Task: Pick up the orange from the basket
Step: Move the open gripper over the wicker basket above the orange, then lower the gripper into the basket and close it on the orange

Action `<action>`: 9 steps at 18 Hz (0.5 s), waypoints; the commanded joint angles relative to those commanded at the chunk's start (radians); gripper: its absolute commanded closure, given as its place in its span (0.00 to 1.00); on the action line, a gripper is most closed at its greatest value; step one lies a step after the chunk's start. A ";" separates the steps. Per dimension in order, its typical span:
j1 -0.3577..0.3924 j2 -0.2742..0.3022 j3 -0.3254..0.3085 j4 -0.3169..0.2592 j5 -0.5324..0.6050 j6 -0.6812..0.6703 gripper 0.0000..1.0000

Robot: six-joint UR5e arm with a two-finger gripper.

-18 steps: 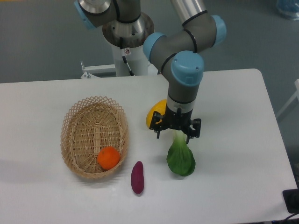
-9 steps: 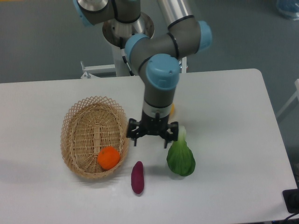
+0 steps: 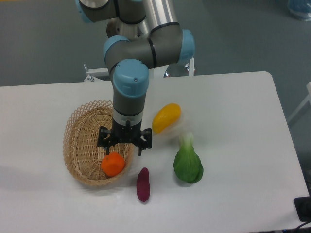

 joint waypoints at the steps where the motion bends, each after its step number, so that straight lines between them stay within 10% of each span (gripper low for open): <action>1: -0.017 -0.002 0.000 0.000 0.018 -0.018 0.00; 9: -0.091 -0.037 -0.005 -0.011 0.080 -0.065 0.00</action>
